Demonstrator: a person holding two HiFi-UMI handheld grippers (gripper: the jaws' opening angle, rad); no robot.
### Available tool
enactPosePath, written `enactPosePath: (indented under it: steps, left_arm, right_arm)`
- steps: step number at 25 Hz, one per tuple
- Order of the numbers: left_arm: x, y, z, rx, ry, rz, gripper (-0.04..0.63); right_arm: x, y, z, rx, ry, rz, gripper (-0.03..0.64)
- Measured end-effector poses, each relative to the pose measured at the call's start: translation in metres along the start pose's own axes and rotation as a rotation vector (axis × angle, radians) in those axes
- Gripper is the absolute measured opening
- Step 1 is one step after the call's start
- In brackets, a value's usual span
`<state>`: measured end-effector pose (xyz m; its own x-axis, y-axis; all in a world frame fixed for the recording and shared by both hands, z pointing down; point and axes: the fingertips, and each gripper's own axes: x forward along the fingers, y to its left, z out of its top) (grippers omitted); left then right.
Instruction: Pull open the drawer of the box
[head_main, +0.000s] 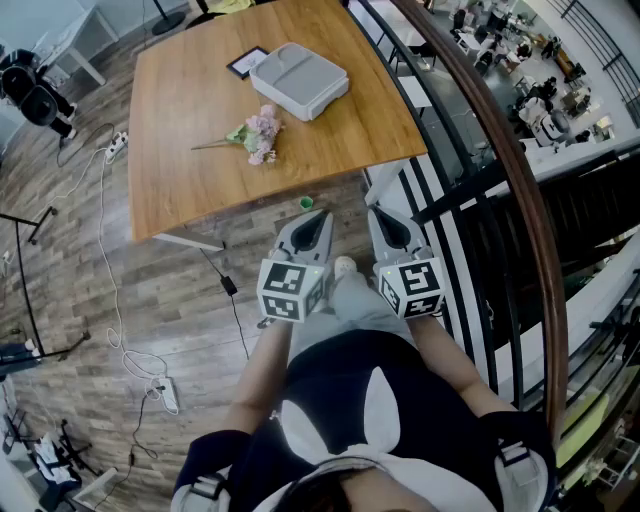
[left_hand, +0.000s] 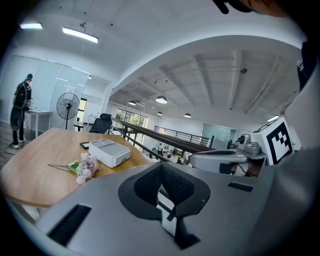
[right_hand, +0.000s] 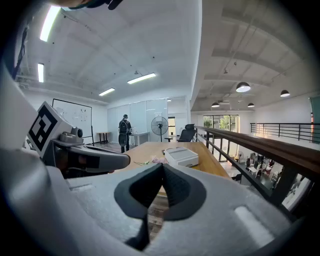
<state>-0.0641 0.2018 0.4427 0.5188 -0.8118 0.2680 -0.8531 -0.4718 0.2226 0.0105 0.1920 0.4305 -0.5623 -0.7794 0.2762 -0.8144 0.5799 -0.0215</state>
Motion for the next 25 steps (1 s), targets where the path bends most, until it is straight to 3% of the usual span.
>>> enactPosePath:
  steps: [9, 25]
  left_arm:
    - [0.02, 0.021, 0.005, 0.001, 0.023, 0.014, 0.017]
    - [0.094, 0.081, 0.061, 0.066, 0.038, 0.015, 0.017]
  right_arm:
    - [0.03, -0.015, -0.002, 0.019, -0.003, 0.008, -0.003]
    - [0.12, -0.078, 0.051, 0.055, -0.075, 0.011, -0.002]
